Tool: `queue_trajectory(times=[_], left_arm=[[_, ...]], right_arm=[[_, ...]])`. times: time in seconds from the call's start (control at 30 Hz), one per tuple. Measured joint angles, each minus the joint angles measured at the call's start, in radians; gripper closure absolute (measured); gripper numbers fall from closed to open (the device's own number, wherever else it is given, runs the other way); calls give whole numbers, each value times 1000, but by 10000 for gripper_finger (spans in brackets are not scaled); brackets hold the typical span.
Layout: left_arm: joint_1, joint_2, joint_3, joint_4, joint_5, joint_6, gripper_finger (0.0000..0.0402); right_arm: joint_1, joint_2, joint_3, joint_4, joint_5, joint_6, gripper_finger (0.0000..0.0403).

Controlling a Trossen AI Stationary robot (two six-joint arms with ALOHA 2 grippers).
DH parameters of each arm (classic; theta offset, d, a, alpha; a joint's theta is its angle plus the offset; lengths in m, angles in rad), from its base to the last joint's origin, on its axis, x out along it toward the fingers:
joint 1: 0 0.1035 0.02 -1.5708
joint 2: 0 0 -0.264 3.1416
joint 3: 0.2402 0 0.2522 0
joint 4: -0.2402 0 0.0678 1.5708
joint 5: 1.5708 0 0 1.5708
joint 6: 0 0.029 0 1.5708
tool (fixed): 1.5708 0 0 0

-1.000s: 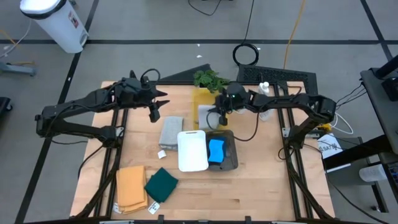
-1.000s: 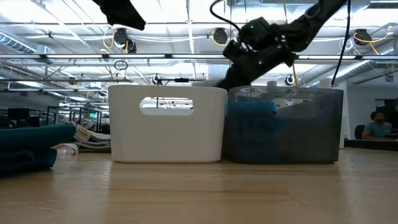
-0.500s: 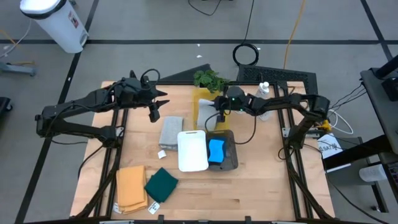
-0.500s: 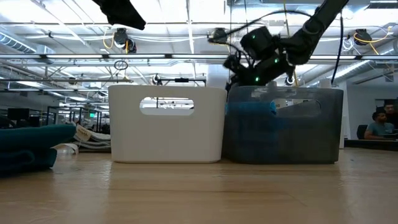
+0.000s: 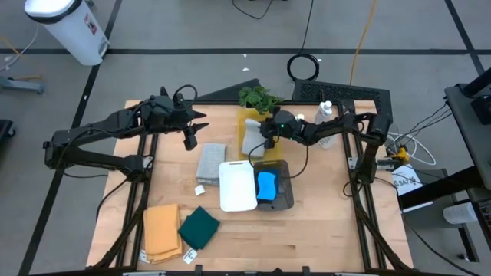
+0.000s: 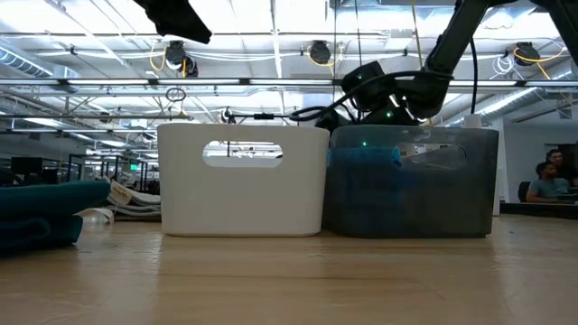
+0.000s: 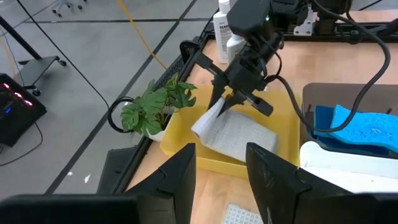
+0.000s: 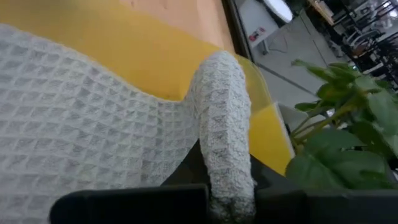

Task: Pick & Place Kitchen Items
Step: Put the left gray microfiber into the yellow bin

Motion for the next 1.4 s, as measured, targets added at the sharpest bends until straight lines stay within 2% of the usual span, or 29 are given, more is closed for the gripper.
queue_trajectory(times=[0.1,0.23,0.47,0.57,0.67,0.8,0.93,1.0,1.1,1.2,1.4], left_arm=[[0,0,0,0,-1,1,256],[0,0,0,0,-1,0,256],[0,0,0,0,-1,-3,256],[0,0,0,0,-1,-4,256],[0,0,0,0,-1,-4,256],[0,0,0,0,-1,-4,256],[0,0,0,0,-1,-4,256],[0,0,0,0,-1,-3,256],[0,0,0,0,-1,-3,256],[0,0,0,0,0,-3,256],[0,0,0,0,-1,-5,256]], right_arm=[[0,0,0,7,-3,-1,373],[0,-6,0,5,15,17,324],[36,-8,0,105,290,-19,230],[65,-9,0,116,338,-34,206],[98,-44,0,77,360,17,198],[139,-129,0,-59,341,147,209],[145,-250,3,-263,113,351,227],[140,-282,3,-344,44,453,236],[137,-301,2,-470,19,530,251],[138,-291,2,-514,15,549,278],[122,-218,32,-485,4,552,380]])
